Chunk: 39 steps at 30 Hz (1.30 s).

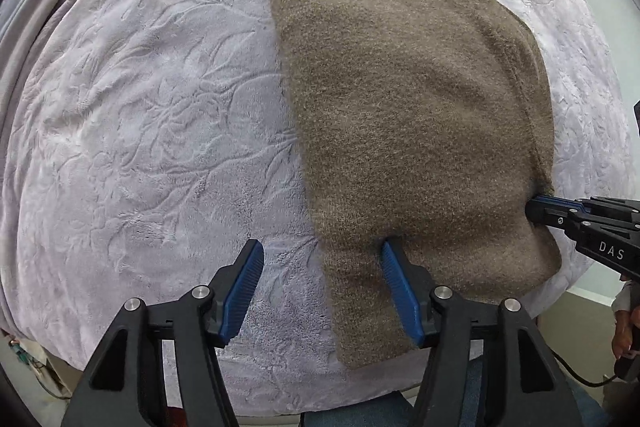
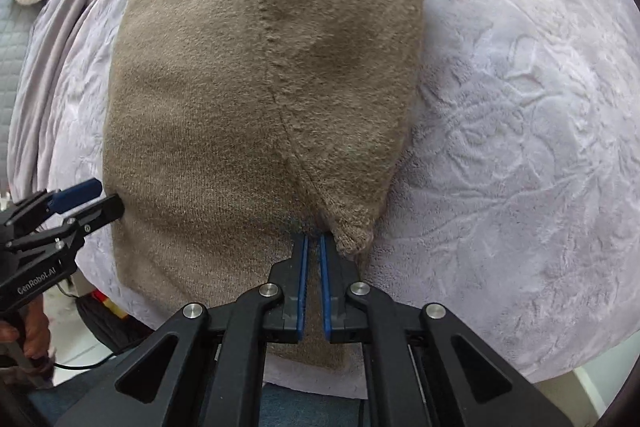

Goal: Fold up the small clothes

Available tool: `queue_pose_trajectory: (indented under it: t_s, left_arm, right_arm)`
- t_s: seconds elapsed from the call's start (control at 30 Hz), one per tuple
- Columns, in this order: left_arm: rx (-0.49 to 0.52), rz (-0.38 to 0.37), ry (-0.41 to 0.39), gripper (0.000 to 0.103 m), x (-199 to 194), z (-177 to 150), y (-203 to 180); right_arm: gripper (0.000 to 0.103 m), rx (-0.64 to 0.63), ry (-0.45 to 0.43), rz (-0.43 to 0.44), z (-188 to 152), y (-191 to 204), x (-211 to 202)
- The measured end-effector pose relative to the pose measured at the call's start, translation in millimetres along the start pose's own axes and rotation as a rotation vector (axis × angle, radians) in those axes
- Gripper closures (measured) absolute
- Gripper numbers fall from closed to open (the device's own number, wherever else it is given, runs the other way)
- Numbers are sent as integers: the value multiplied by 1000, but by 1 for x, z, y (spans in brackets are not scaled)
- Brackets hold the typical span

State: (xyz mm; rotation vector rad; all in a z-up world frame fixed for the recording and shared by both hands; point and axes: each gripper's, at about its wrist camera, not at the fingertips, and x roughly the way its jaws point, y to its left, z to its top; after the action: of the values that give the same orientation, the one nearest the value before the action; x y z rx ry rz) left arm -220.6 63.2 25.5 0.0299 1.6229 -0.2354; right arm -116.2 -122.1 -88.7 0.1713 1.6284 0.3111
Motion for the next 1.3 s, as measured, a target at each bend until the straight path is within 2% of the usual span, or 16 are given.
queue_pose_trajectory:
  t_s: [0.2,0.33,0.43,0.53,0.67,0.9,1.1,1.3]
  left_arm:
    - [67,-51,29,40,-6,-21,8]
    - [125,-54,92,40,6,-38,11]
    - [108,-57,114,40,15,-46,16]
    - [82,-67,122,40,18,-49,21]
    - [91,-61,117,40,14,-52,23]
    - [68,-65,106,40,12,-43,4]
    - [54,-67,93,40,6,-49,6]
    - [53,-48,65,40,-9,-55,7]
  right_arm:
    - [97,-40,-1,13,-1,0,-16]
    - [94,-74,28,51,-14,0,-17]
    - [94,-114,72,58,-26,-1,-8]
    - [94,-103,101,50,-32,-8,0]
    - [94,-63,104,86,-33,-23,-3]
    - [94,-68,102,39,-40,-28,-21]
    - [93,-46,88,9,-40,-33,-31]
    - [91,26,61,26,-31,-43,-41]
